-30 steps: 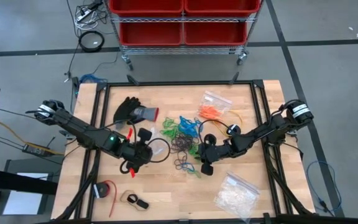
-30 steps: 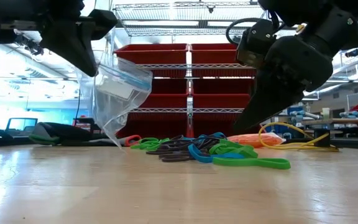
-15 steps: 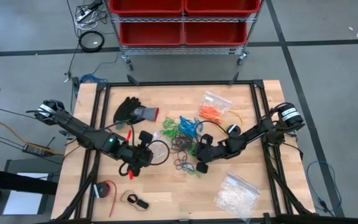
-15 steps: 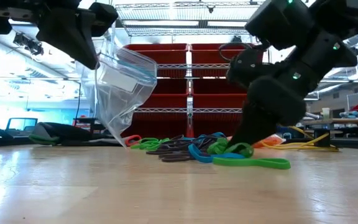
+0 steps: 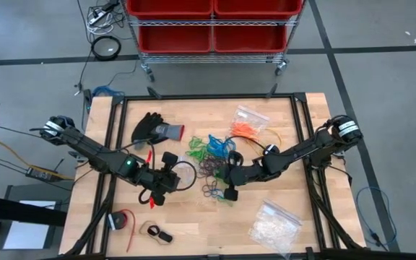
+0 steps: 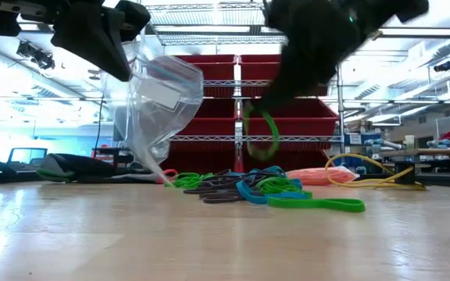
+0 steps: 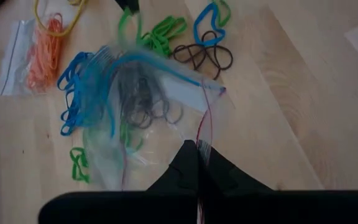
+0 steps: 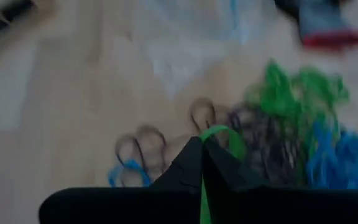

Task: Sort rubber bands
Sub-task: Put the green rubber band into the transparent zip bag

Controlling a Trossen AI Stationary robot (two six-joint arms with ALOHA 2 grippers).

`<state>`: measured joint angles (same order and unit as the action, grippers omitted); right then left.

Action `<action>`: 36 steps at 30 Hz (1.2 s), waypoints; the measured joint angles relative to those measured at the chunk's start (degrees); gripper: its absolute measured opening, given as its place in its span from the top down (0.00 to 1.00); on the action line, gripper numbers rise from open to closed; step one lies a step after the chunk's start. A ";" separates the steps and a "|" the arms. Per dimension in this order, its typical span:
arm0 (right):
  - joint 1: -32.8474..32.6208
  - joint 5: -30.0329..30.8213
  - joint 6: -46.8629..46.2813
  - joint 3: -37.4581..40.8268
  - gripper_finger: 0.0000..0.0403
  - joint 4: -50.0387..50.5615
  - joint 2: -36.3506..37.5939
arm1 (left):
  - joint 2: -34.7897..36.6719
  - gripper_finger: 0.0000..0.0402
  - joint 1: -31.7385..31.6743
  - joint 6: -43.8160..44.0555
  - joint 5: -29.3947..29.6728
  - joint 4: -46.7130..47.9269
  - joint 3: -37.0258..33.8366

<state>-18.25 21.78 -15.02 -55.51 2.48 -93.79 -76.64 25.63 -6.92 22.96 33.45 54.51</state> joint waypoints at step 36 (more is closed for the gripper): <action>3.79 -11.02 10.24 -14.20 0.96 -8.01 -7.11 | 0.00 1.00 0.02 -3.99 -0.28 -8.02 0.02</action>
<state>-14.46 10.75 -4.78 -69.71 -5.54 -100.89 -76.64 25.65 -10.90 22.68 25.43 54.52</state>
